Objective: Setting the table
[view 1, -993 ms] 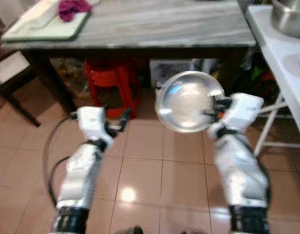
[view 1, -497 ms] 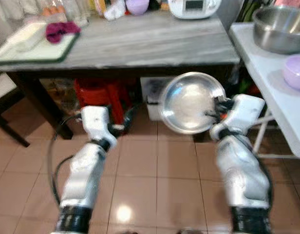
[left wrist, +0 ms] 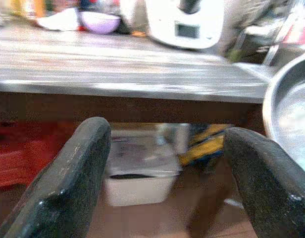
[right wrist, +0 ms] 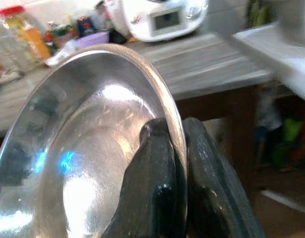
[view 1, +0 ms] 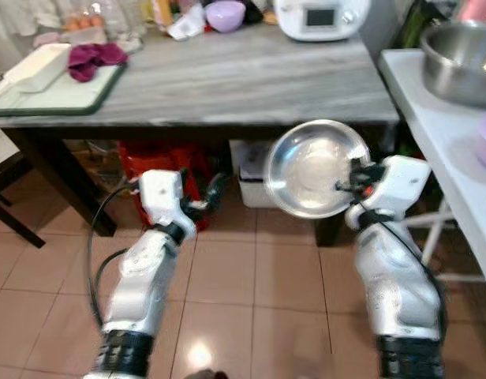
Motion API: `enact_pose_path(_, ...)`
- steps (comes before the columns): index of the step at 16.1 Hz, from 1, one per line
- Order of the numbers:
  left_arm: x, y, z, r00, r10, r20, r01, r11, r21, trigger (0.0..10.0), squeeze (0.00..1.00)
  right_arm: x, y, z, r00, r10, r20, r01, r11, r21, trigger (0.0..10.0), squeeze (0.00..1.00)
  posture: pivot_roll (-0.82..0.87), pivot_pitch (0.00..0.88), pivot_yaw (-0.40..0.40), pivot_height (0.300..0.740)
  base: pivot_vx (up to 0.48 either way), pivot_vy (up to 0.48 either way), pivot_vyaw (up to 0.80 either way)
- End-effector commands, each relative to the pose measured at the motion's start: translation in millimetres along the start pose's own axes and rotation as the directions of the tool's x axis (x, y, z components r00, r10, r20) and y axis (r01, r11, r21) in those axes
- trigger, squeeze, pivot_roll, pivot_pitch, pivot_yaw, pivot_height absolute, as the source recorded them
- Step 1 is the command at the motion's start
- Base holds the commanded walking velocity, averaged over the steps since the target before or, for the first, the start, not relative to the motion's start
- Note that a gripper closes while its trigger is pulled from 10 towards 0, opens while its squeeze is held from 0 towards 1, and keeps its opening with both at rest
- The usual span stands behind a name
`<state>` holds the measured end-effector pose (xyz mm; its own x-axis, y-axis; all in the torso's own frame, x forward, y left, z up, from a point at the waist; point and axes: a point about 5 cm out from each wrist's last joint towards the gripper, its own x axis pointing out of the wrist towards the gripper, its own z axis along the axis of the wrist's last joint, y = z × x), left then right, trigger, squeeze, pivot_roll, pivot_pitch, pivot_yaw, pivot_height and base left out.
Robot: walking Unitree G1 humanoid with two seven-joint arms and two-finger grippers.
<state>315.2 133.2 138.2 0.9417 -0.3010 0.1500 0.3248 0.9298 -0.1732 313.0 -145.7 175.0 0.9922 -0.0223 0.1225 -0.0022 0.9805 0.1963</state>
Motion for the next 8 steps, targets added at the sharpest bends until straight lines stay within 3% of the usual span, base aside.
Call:
enact_pose_path(1, 0.8, -2.2, 1.2, 1.000, -0.013, 0.008, 0.013, 1.000, 0.002, 10.0, 0.00, 0.2, -3.4, 4.1, 1.000, -0.005, 0.019, 0.005, 1.000, -0.004, 10.0, 0.00, -0.14, 0.132, 0.084, 0.740, 0.382, 0.000, 0.00)
enact_pose_path(8, 1.6, -4.9, 0.7, 1.000, -0.022, 0.008, 0.022, 1.000, -0.003, 10.0, 0.00, 0.9, -8.1, 3.2, 0.999, -0.040, 0.016, 0.040, 0.999, 0.006, 10.0, 0.00, -0.14, 0.131, 0.084, 0.740, 0.384, 0.000, 0.00)
